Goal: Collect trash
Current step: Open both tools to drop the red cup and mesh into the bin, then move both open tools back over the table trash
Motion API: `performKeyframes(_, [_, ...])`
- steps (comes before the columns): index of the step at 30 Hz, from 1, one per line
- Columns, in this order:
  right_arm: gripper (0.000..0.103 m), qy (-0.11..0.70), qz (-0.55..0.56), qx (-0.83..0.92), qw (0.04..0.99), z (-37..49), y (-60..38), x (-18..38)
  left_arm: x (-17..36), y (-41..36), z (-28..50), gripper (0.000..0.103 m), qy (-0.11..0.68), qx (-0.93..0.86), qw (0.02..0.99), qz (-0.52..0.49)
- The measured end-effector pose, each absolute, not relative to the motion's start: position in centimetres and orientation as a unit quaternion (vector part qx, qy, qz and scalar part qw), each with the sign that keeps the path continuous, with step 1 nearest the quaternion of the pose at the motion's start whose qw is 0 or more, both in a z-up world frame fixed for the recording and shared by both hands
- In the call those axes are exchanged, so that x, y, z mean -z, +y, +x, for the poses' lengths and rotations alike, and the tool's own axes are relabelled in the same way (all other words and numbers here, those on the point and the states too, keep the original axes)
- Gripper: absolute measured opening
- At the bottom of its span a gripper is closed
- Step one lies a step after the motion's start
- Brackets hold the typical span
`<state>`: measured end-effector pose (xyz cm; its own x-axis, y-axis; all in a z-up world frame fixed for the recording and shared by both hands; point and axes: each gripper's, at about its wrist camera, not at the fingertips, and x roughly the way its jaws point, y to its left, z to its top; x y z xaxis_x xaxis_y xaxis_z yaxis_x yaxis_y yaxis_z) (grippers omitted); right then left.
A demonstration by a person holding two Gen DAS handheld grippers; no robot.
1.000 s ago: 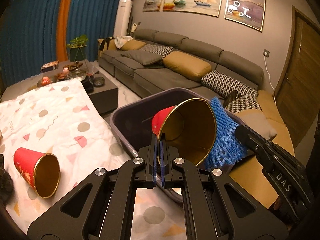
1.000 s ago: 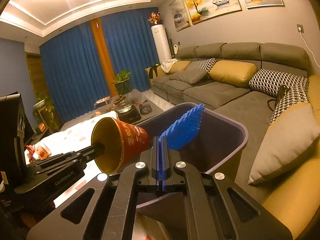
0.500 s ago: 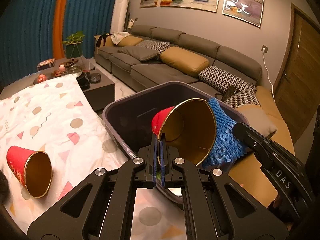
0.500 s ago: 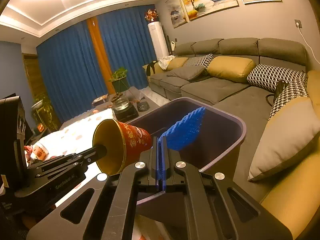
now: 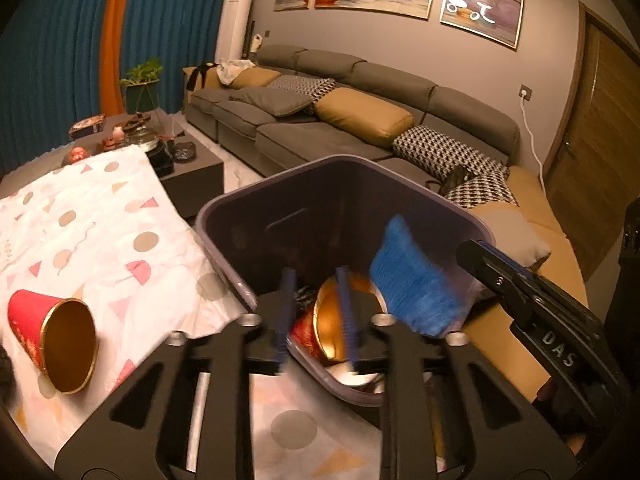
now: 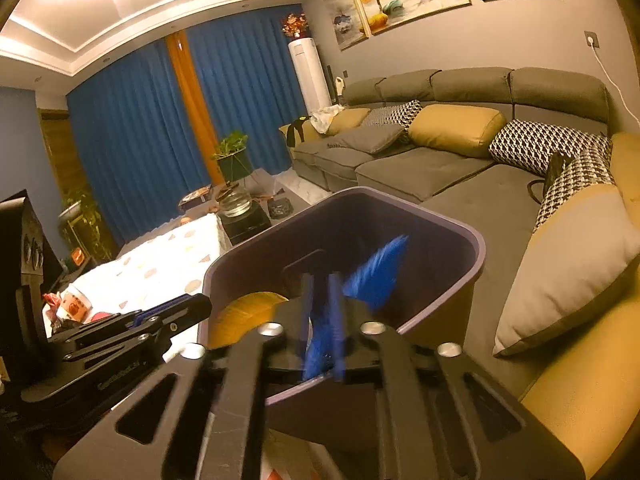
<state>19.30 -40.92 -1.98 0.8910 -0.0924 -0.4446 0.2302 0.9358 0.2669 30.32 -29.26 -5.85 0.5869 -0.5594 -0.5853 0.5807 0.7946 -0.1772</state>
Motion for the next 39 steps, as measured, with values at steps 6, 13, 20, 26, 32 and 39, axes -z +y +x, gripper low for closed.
performKeyframes(6, [0.048,0.206,0.162,0.091,0.961,18.4,-41.1,1.6,5.2,-27.4,29.5,0.076,0.306,0.288,0.908,0.003])
performKeyframes(13, [0.072,0.191,0.153,0.109,0.963,16.1,-40.8,1.1,3.9,-24.1,27.6,0.092,0.274,0.234,0.933,-0.001])
performKeyframes(20, [0.074,0.184,0.151,0.094,0.967,14.3,-39.4,0.5,3.1,-19.5,25.3,0.096,0.259,0.192,0.947,-0.013])
performKeyframes(26, [0.074,0.178,0.144,0.063,0.971,13.3,-36.7,-0.3,2.6,-14.8,22.8,0.096,0.248,0.159,0.955,-0.025])
performKeyframes(32, [0.074,0.185,0.137,0.034,0.973,13.1,-33.5,-0.4,2.2,-10.2,20.2,0.097,0.240,0.125,0.962,-0.034])
performKeyframes(39, [0.074,0.191,0.118,0.004,0.974,12.8,-28.8,-0.5,1.7,-4.0,17.5,0.097,0.228,0.078,0.969,-0.052])
